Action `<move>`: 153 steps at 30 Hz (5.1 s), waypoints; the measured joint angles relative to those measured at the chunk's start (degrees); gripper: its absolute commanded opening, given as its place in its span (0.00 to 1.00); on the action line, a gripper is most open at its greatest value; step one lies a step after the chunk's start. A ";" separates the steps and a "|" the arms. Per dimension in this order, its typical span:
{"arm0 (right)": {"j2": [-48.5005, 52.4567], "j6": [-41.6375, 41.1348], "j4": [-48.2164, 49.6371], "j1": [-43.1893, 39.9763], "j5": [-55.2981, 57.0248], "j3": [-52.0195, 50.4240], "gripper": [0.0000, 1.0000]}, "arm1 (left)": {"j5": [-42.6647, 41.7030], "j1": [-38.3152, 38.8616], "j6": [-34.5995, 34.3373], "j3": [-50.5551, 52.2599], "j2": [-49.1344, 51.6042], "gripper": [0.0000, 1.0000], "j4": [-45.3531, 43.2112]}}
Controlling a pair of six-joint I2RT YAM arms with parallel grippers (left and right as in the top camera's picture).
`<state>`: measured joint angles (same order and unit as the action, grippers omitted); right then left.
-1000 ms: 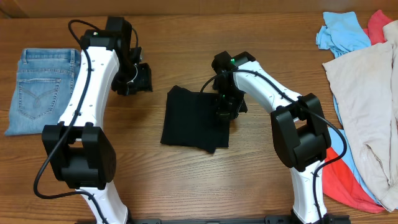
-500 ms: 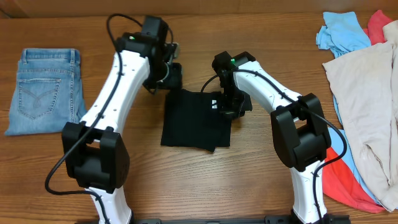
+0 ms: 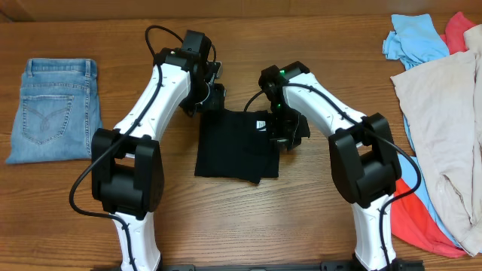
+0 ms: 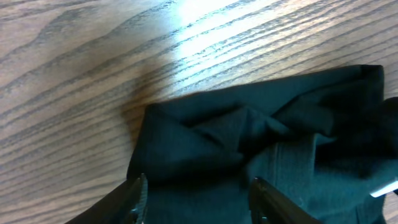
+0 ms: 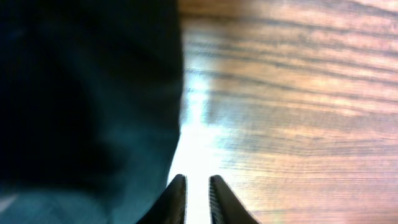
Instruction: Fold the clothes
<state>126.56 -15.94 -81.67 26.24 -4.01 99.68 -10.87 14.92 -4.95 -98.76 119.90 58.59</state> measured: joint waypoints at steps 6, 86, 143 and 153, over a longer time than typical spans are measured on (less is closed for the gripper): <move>-5.75 4.26 -3.96 0.04 -7.52 0.83 0.25 | 0.24 0.00 1.68 0.07 0.17 0.58 -0.90; -1.36 39.80 20.31 -1.44 -16.81 5.25 0.80 | -1.99 -4.04 -9.97 0.46 -0.96 0.51 5.01; -0.81 14.71 18.56 -5.97 8.35 0.68 0.11 | -4.20 7.30 -9.99 0.46 0.17 0.54 -4.07; -0.81 7.56 16.46 -8.26 9.88 0.37 0.11 | -4.17 9.64 -10.01 0.46 4.90 0.56 -2.67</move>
<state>125.75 -8.38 -65.21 17.98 5.87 100.05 -15.05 24.56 -14.96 -98.30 124.79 55.92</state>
